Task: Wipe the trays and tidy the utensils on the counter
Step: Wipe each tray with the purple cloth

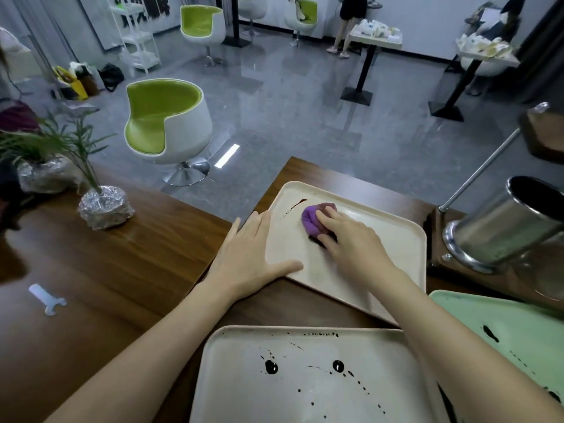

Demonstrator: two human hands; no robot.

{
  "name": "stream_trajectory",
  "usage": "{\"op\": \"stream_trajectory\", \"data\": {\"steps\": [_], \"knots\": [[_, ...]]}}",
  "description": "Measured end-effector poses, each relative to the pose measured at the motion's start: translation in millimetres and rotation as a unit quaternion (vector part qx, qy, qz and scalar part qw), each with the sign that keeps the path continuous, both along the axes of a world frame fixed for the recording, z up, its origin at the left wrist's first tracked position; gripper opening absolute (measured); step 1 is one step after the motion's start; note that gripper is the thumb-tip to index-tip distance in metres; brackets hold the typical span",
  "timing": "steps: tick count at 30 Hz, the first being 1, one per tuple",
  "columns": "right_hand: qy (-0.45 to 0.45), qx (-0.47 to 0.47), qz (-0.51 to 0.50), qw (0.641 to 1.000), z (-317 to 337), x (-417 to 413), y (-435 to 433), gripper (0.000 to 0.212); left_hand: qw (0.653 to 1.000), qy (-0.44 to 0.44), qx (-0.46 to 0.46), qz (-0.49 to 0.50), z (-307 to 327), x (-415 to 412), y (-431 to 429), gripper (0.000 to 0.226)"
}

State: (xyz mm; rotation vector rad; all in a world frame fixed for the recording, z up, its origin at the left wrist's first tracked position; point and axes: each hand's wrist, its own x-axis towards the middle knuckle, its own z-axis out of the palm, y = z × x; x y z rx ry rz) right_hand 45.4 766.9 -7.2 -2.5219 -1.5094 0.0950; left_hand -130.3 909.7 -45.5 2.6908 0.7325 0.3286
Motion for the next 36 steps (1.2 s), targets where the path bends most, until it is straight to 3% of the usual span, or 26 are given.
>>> {"op": "stream_trajectory", "data": {"steps": [3,5,10,16,24,28,31,36], "knots": [[-0.030,0.037,-0.044,0.998,-6,16,25,0.022,1.000,0.007,-0.003,-0.001,0,0,0,0.116],[-0.024,0.051,-0.041,0.998,-15,13,51,0.022,1.000,0.005,-0.008,0.001,0,1,1,0.118],[-0.019,0.039,0.018,0.999,-20,-9,77,0.036,0.999,-0.026,-0.026,0.002,0,1,0,0.118],[0.093,0.050,0.162,0.981,-19,-32,32,0.044,0.994,-0.034,-0.106,0.001,3,3,1,0.138],[0.010,0.046,0.027,0.999,-15,14,94,0.014,0.997,-0.025,-0.077,-0.011,9,-1,-1,0.131],[0.010,0.016,0.046,0.999,-11,-10,76,0.034,0.997,-0.031,-0.071,-0.006,2,3,3,0.134],[0.065,0.012,0.113,0.991,-6,-29,48,0.048,0.995,-0.035,-0.090,-0.008,0,2,4,0.139],[0.048,0.005,0.125,0.991,-3,-30,48,0.041,0.995,-0.035,-0.089,-0.012,5,0,1,0.134]]}}
